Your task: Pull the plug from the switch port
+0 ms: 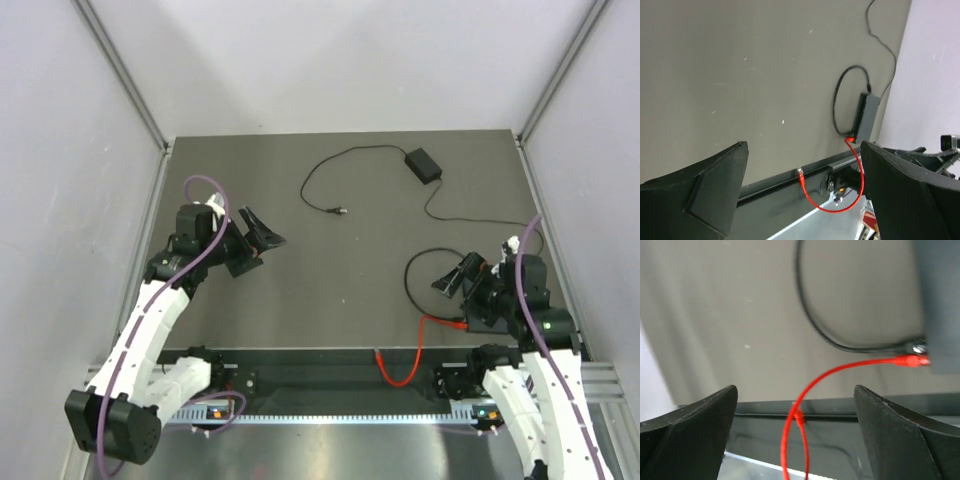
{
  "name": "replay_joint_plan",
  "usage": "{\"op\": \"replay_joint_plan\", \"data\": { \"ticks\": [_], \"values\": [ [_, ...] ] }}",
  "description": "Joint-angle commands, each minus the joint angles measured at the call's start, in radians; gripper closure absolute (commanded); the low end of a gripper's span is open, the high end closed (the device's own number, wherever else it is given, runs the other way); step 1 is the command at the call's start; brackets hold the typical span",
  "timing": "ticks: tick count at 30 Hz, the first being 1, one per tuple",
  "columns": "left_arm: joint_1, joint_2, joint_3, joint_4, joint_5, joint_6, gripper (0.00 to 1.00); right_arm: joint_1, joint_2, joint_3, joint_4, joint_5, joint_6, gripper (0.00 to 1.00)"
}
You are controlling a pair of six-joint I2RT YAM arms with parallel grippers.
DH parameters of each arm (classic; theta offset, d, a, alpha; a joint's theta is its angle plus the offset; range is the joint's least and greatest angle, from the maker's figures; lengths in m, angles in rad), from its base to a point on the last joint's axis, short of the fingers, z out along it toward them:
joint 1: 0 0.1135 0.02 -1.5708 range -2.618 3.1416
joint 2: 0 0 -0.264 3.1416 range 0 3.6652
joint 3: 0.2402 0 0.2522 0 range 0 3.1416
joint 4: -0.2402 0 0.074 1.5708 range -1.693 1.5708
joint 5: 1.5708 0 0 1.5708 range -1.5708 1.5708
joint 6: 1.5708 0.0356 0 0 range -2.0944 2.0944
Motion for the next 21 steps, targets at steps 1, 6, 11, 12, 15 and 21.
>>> {"op": "replay_joint_plan", "data": {
  "ticks": [1, 6, 11, 12, 15, 21],
  "values": [
    [0.032, 0.026, 0.033, -0.049, 0.078, 0.061, 0.01, -0.014, 0.088, 0.051, -0.066, 0.093, -0.064, 0.00],
    [0.032, 0.057, 0.108, -0.107, 0.072, 0.155, 0.01, -0.016, 0.164, 0.105, -0.103, 0.206, -0.076, 0.00],
    [0.032, 0.077, 0.153, -0.136, 0.099, 0.213, 0.01, -0.036, 0.294, 0.154, -0.129, 0.367, -0.058, 0.00],
    [0.032, 0.074, 0.156, -0.139, 0.110, 0.227, 0.01, -0.048, 0.321, 0.174, -0.132, 0.387, -0.062, 0.00],
    [0.027, 0.070, 0.162, -0.142, 0.128, 0.253, 0.02, -0.120, 0.411, 0.218, -0.129, 0.395, -0.079, 0.00],
    [0.007, 0.034, 0.180, -0.170, 0.107, 0.339, 0.03, -0.352, 0.500, 0.240, -0.089, 0.253, -0.136, 0.00]
  ]
}}
